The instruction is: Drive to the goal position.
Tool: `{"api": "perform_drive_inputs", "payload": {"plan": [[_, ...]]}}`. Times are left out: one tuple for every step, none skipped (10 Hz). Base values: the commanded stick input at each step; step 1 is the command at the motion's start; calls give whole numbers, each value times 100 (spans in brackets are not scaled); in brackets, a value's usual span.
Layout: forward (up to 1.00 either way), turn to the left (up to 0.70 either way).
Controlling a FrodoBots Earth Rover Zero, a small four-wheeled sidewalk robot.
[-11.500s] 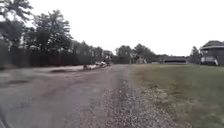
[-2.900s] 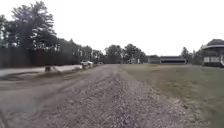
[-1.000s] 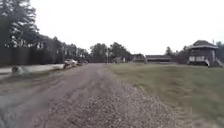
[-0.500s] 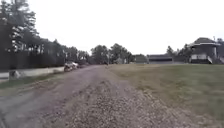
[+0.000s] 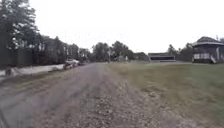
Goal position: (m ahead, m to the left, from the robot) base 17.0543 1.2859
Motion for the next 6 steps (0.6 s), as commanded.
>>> {"api": "perform_drive_inputs", "payload": {"plan": [[70, -16], [70, -33], [70, -35], [70, -35], [70, -35], [70, -35]]}}
